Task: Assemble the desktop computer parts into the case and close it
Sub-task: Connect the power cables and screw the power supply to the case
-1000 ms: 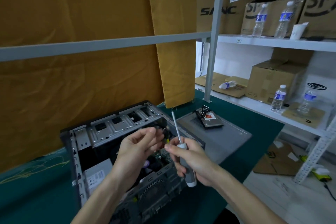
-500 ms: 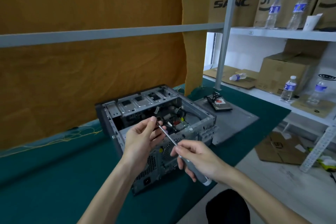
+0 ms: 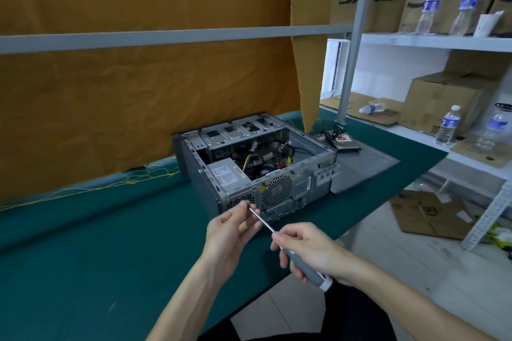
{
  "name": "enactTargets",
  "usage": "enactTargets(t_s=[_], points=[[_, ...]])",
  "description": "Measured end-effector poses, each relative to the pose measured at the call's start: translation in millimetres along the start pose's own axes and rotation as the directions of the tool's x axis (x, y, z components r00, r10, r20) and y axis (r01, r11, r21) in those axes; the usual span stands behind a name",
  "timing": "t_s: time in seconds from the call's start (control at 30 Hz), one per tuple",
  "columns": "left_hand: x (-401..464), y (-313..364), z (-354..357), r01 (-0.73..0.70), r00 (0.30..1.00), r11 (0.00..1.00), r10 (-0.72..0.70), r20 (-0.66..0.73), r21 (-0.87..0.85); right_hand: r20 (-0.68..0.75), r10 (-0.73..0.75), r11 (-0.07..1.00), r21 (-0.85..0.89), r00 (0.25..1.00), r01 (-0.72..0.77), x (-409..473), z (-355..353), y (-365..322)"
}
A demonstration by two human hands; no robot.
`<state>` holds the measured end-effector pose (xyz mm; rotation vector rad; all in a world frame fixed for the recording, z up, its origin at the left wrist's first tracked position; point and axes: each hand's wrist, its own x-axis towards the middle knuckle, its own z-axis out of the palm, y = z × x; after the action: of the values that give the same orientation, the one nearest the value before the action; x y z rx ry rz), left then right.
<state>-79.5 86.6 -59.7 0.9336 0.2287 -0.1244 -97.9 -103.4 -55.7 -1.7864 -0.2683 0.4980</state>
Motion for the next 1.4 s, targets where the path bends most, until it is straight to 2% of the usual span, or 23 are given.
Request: enactTargets(t_s=[0.2,0.37,0.77,0.9,1.0,1.1,1.17,1.23,1.3,1.37,1.4], points=[[15,-39,-7,0.175,0.979,0.981,-0.183,-0.09,-0.09,-0.127,0.172,0.984,-0.026,0.977,-0.176,3,17,25],[35,-49,-10,0.175,0.977,0.98,-0.185,-0.109,-0.093,-0.175,0.203,0.978,-0.016,0.963,-0.209,15,19,30],[51,-55,-10,0.197,0.974,0.977,-0.205,-0.093,-0.083,-0.173,0.201,0.979,0.014,0.964,-0.202,30,18,32],[47,-56,-4,0.251,0.967,0.964,-0.254,-0.03,-0.091,-0.112,0.233,0.969,0.104,0.966,-0.222,32,21,28],[48,-55,-1,0.227,0.97,0.97,-0.233,-0.064,-0.092,-0.095,0.276,0.953,0.153,0.956,-0.26,25,18,28],[50,-58,2,0.2,0.973,0.978,-0.206,-0.105,-0.063,-0.213,0.301,0.946,-0.059,0.929,-0.32,18,19,30],[49,-62,3,0.177,0.976,0.982,-0.184,-0.121,-0.066,-0.291,0.251,0.952,-0.099,0.923,-0.29,18,22,33],[48,-64,2,0.159,0.977,0.985,-0.167,-0.131,-0.07,-0.247,0.274,0.96,0.123,0.929,-0.251,18,23,32],[47,-62,-2,0.177,0.978,0.98,-0.185,-0.092,-0.087,-0.124,0.334,0.882,0.391,0.934,-0.263,16,22,26],[46,-58,-7,0.214,0.976,0.972,-0.218,-0.029,-0.101,-0.019,0.374,0.782,0.545,0.927,-0.304,11,21,24],[46,-57,-8,0.22,0.975,0.971,-0.222,-0.016,-0.092,0.005,0.387,0.761,0.563,0.922,-0.322,9,21,24]])
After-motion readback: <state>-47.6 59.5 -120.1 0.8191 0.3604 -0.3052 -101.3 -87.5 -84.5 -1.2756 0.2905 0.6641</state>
